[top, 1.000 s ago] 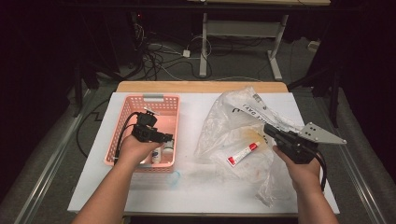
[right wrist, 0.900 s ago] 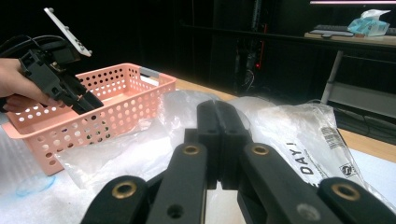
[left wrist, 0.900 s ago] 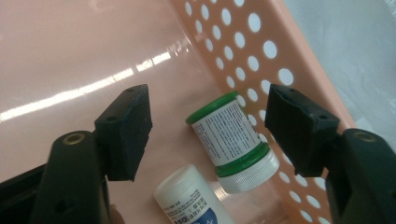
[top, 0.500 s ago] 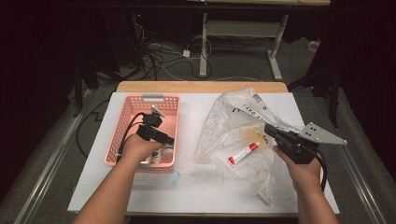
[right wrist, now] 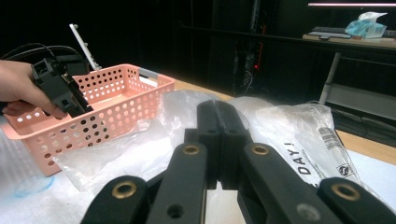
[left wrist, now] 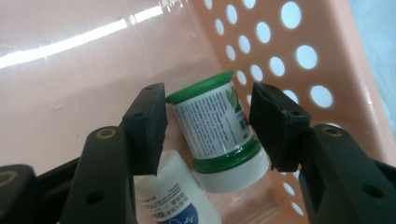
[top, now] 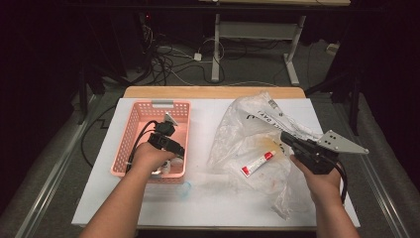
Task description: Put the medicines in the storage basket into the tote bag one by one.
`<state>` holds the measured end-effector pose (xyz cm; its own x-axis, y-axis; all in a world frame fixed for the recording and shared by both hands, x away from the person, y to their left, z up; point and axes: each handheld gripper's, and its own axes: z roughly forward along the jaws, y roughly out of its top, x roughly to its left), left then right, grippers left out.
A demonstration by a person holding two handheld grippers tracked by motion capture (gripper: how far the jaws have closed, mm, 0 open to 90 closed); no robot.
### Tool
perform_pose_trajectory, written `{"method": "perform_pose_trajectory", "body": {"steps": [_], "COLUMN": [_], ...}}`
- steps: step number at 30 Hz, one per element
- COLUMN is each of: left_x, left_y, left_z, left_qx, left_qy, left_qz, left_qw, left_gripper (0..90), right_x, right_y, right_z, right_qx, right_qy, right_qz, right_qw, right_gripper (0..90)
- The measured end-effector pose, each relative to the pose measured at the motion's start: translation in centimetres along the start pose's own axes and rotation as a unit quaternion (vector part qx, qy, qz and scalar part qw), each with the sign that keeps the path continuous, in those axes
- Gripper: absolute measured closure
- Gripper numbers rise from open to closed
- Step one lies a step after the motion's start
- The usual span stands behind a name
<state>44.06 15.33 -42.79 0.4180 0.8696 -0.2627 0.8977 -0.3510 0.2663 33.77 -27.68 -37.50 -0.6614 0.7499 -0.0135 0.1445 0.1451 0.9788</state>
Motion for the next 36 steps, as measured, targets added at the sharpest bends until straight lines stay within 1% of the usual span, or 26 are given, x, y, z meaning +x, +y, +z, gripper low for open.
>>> {"method": "perform_pose_trajectory", "body": {"steps": [7, 11, 16, 21, 25, 32, 34, 36], "left_x": [0.1, 0.1, 0.0, -0.1, -0.1, -0.3, -0.4, -0.4], "left_y": [0.2, 0.5, 0.7, 0.7, 0.7, 0.7, 0.6, 0.6], "left_z": [0.4, 0.8, 1.1, 1.4, 1.4, 1.1, 0.9, 0.5], "left_qx": [0.011, 0.019, 0.021, 0.015, 0.012, 0.0, -0.007, -0.019], "left_qy": [0.0, 0.004, 0.013, 0.023, 0.025, 0.035, 0.034, 0.034], "left_qz": [-0.012, -0.017, -0.017, -0.015, -0.014, -0.006, -0.008, -0.004], "left_qw": [0.9999, 0.9997, 0.9996, 0.9995, 0.9995, 0.9994, 0.9994, 0.9992], "left_gripper": [45.7, 46.8, 49.2, 49.7, 50.1, 50.3, 50.3, 50.4], "right_x": [0.1, 0.1, 0.0, 0.1, 0.1, 0.0, 0.0, 0.0], "right_y": [0.0, 0.0, 0.0, 0.0, 0.0, 0.0, 0.0, 0.0], "right_z": [0.0, 0.0, 0.0, 0.0, 0.0, 0.0, 0.0, 0.0], "right_qx": [0.001, 0.002, -0.001, -0.001, 0.0, -0.001, -0.001, -0.001], "right_qy": [0.0, 0.0, 0.0, 0.0, 0.0, 0.0, 0.0, 0.0], "right_qz": [0.001, 0.001, -0.001, 0.0, 0.0, -0.001, 0.0, -0.001], "right_qw": [1.0, 1.0, 1.0, 1.0, 1.0, 1.0, 1.0, 1.0], "right_gripper": [90.0, 90.0, 90.0, 90.0, 90.0, 90.0, 90.0, 90.0]}}
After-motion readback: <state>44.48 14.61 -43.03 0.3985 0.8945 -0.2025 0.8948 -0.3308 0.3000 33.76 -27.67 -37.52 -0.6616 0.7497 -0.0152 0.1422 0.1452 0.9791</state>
